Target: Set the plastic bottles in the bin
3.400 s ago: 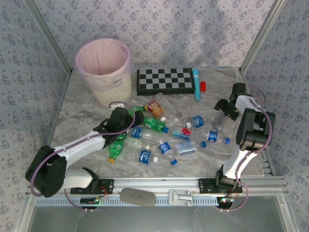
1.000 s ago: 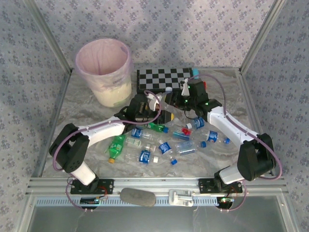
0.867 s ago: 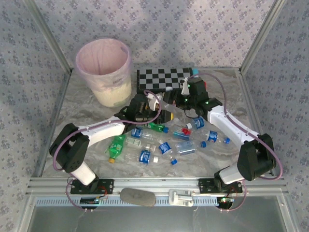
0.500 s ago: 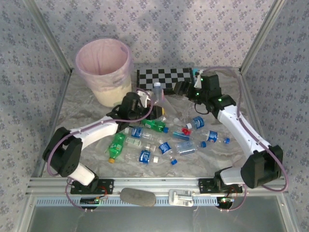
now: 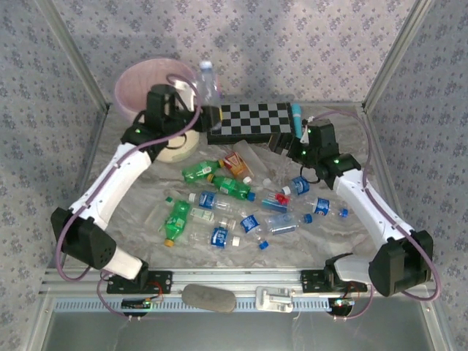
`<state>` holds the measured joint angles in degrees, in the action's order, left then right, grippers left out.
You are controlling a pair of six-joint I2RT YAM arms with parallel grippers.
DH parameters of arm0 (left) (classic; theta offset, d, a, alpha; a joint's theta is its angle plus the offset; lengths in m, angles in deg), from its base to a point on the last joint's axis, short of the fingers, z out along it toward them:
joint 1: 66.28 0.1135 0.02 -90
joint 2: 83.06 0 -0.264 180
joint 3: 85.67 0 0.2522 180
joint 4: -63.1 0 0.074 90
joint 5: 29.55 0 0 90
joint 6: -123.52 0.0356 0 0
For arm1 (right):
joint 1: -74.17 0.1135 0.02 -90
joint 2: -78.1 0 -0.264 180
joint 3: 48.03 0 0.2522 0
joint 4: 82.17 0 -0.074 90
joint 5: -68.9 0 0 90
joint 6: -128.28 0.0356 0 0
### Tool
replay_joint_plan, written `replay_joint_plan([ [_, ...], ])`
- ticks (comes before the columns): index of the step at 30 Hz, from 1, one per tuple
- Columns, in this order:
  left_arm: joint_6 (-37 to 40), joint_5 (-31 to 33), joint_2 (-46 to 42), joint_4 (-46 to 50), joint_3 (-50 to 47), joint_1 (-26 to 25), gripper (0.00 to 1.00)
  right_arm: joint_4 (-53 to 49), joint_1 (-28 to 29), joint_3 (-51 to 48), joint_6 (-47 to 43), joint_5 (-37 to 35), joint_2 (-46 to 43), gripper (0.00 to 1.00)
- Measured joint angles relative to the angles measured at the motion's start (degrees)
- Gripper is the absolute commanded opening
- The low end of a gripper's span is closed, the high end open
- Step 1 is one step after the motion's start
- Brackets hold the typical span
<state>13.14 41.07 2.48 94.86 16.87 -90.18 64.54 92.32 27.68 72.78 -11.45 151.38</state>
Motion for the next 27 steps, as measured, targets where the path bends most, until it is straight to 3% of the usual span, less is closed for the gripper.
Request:
replay_joint_plan([
  [12, 6.9, 11.7, 8.4, 8.9, 15.9, 12.7, 0.48, -2.0, 2.5, 0.0, -1.2, -1.9, 2.8, 1.0],
  [17, 12.0, 19.1, 11.8, 12.3, 19.5, 14.5, 0.48, -2.6, 3.2, 0.0, -2.2, -2.9, 2.8, 1.0],
  [27, 16.2, 24.0, 21.3, 18.5, 23.9, 16.3, 0.53, -3.9, 3.4, -0.3, -2.9, -3.9, 2.7, 1.0],
])
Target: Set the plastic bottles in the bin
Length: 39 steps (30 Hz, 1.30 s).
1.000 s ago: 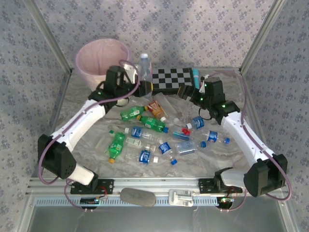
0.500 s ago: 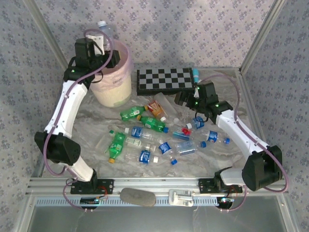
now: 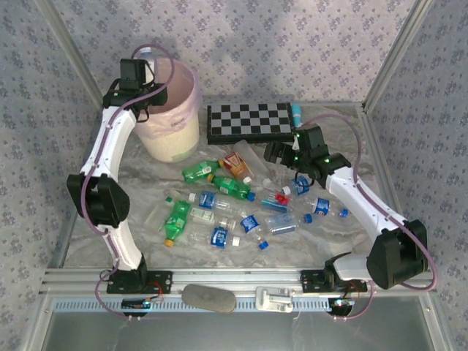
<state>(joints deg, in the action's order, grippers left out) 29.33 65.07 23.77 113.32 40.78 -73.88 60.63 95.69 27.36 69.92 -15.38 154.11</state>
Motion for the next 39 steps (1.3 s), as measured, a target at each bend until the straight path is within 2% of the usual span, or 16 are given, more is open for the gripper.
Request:
replay_joint_plan([
  [7, 0.0, 0.6, 1.6, 1.5, 0.2, 0.1, 0.77, -1.6, 0.0, -0.4, 0.0, 0.0, 0.0, 1.0],
  [16, -1.1, 0.4, 1.3, 1.5, 1.5, 0.1, 0.84, -1.7, 0.0, -1.0, -1.6, 1.0, 0.0, 1.0],
  [17, -1.5, 0.1, 1.0, 1.5, 1.5, 0.1, 0.9, -1.7, 0.0, -1.1, -1.7, 1.1, 0.0, 1.0],
  [21, -4.5, -0.5, -3.0, 0.6, -0.6, -0.1, 0.97, -1.7, 0.1, -1.1, -2.8, 0.9, 0.0, 1.0],
  [25, -8.2, -2.3, -11.4, -3.2, -7.9, -0.9, 0.98, -3.0, 0.1, -0.9, -4.0, -0.5, 0.4, 1.0],
  [30, -10.9, -9.1, -22.9, -11.1, -21.2, -3.5, 1.0, -7.1, -0.7, 0.4, -3.7, -4.0, 2.8, 1.0],
  [33, -12.3, -11.7, -27.6, -15.0, -28.4, -7.6, 1.0, -8.7, -1.9, 0.0, -2.8, -6.1, 3.3, 1.0],
  [39, -18.0, -13.3, -32.7, -22.8, -44.2, -19.4, 0.99, -8.9, -5.9, -3.5, 0.2, -9.9, 3.4, 1.0],
])
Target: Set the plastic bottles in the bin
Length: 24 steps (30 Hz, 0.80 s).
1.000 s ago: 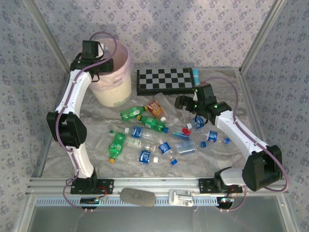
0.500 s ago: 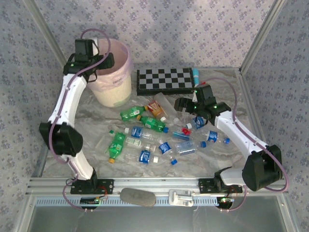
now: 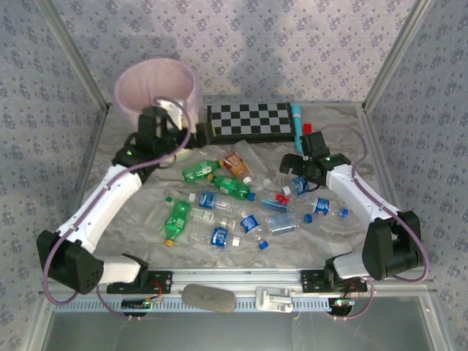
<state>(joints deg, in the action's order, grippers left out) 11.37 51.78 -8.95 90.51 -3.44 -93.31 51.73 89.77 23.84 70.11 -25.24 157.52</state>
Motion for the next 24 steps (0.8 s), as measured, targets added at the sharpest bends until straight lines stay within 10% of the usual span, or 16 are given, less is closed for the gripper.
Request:
replay_joint_plan([
  [9, -6.1, 3.8, 3.9, -4.4, -8.9, -12.8, 1.0, 8.2, -12.6, -9.0, 7.3, 4.8, 1.0, 1.0],
  [24, -7.1, 9.4, 7.1, -3.7, -8.1, -13.2, 1.0, 22.8, -16.8, -11.3, 17.9, 17.6, 11.9, 0.94],
])
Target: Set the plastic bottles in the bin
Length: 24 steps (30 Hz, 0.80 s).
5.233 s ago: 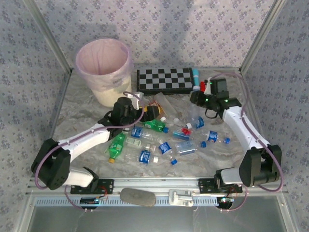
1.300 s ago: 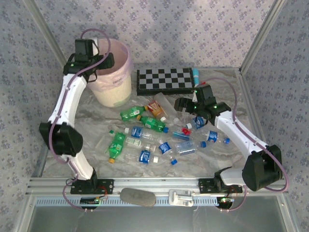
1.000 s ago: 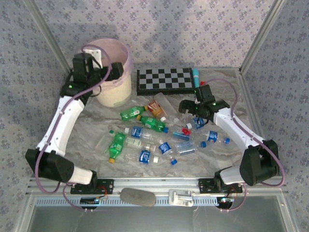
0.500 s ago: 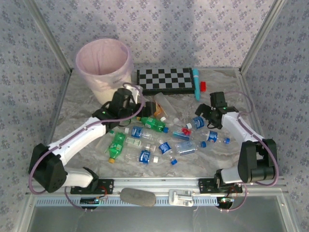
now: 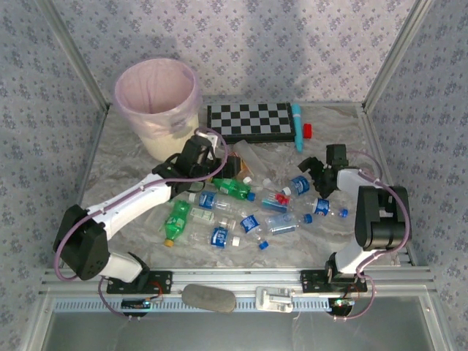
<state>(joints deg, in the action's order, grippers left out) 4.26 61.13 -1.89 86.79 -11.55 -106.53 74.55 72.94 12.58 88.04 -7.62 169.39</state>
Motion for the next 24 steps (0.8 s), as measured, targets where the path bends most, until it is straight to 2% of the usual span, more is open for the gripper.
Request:
replay_joint_plan([
  [14, -0.4, 4.5, -2.4, 0.5, -2.8, 0.0, 1.0, 3.1, -1.5, -2.3, 7.0, 0.7, 0.9, 0.6],
  [20, -0.2, 4.7, -2.4, 0.3, -2.8, 0.0, 1.0, 10.3, -0.4, -2.3, 7.3, 4.2, 1.9, 0.54],
  [24, -0.2, 3.0, -2.4, -0.6, -2.8, 0.0, 1.0, 11.2, 2.2, -0.2, 4.8, 5.5, 0.4, 0.53],
])
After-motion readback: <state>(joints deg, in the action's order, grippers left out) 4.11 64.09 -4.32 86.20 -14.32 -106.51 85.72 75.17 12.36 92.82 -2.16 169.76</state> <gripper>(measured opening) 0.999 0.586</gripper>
